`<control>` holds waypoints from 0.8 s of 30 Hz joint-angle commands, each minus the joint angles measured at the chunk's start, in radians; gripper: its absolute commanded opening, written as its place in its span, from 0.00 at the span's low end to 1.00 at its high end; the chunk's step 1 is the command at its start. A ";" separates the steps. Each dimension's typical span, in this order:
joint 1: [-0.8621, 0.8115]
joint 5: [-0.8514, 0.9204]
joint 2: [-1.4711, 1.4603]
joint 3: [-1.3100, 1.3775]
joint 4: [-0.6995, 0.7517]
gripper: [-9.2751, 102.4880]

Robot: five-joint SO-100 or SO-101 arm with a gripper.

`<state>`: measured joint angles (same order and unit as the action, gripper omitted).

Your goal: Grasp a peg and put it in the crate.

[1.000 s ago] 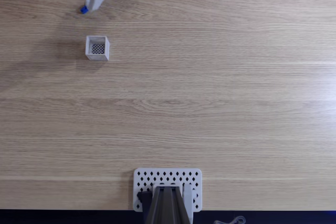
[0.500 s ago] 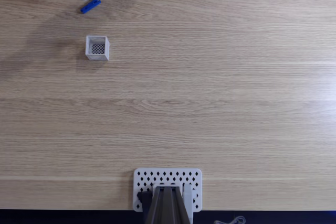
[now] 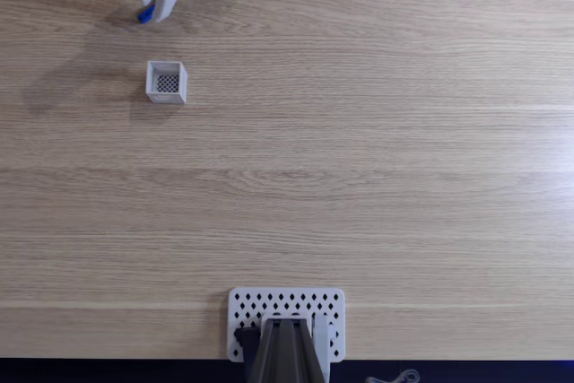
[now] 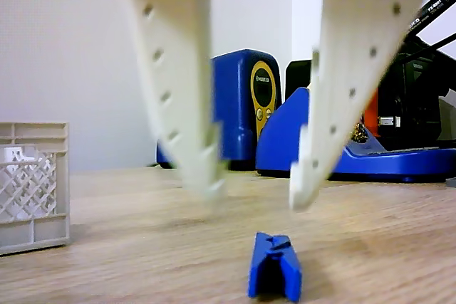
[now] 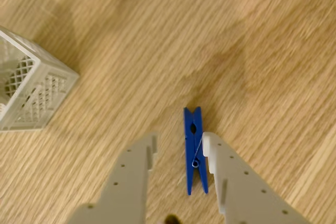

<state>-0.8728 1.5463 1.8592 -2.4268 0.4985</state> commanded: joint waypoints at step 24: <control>-0.046 0.087 0.066 -0.041 -0.035 0.21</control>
<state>-0.9097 1.6260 1.8592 -2.4728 0.4832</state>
